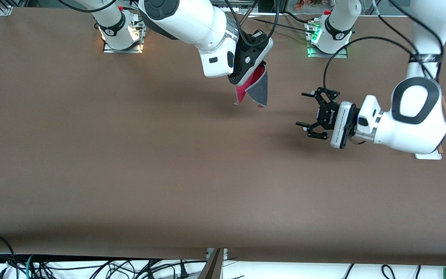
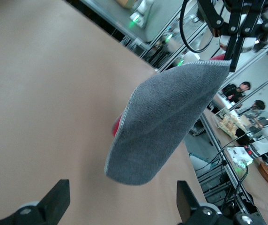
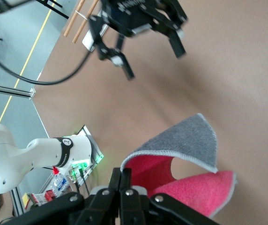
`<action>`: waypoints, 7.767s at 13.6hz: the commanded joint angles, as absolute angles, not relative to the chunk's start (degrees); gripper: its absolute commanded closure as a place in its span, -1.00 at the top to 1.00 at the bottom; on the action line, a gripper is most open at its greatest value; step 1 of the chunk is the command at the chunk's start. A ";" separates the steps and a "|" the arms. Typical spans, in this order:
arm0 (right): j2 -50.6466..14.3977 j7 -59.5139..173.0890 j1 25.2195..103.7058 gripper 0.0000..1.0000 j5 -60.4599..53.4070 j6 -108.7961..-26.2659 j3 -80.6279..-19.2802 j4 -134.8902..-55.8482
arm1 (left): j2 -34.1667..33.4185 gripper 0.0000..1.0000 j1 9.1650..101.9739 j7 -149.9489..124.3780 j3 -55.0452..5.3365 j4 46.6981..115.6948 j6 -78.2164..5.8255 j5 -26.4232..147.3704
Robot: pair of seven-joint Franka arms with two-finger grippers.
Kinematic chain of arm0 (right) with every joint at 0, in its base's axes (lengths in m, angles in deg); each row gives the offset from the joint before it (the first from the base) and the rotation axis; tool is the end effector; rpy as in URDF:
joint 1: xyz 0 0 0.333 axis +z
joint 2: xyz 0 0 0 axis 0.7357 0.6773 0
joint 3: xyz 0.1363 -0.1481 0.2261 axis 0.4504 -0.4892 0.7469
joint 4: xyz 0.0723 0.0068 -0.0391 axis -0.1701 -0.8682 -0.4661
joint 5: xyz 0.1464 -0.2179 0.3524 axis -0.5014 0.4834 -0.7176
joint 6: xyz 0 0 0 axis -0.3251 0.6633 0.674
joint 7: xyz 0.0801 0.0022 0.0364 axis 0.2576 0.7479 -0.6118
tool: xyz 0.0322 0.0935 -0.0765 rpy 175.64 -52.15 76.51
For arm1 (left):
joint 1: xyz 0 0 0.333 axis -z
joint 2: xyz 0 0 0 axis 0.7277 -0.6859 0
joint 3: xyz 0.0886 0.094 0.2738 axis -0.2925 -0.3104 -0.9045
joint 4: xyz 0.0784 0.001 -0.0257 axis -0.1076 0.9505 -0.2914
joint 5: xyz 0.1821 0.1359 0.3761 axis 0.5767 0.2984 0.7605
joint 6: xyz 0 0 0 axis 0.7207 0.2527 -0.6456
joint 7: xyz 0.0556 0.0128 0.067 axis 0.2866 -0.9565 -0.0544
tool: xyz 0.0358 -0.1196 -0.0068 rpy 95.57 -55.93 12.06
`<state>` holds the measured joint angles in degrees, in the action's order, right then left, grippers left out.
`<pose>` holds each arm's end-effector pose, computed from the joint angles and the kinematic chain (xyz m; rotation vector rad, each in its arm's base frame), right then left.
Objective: Pass towel and hang on rack
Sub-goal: 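Carry the towel up with the right gripper while the left gripper approaches, then grasp the hanging towel with the left gripper below the right gripper, then open the right gripper and withdraw while the left gripper carries the towel, then lower the towel over the wooden rods with the left gripper, then release the towel and raise the left gripper away from the rack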
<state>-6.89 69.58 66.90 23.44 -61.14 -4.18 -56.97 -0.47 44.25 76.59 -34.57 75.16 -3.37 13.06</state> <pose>0.5085 0.5829 0.5617 -2.3330 -0.8732 -0.0257 0.6389 -0.1700 0.3403 1.5452 -1.2137 0.2348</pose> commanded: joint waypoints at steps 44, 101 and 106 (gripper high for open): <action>-6.34 65.86 68.55 1.00 27.08 -65.11 -3.72 -56.73 | -11.49 -1.00 47.31 96.15 -33.34 72.19 8.11 1.97; -38.16 61.03 42.71 1.00 35.96 -24.16 -35.89 -81.86 | -15.80 1.00 6.96 91.88 -45.47 42.83 -13.16 69.29; -38.07 61.11 42.71 1.00 35.87 -24.24 -35.89 -81.78 | -11.85 1.00 15.48 75.10 -43.80 41.25 -12.81 63.52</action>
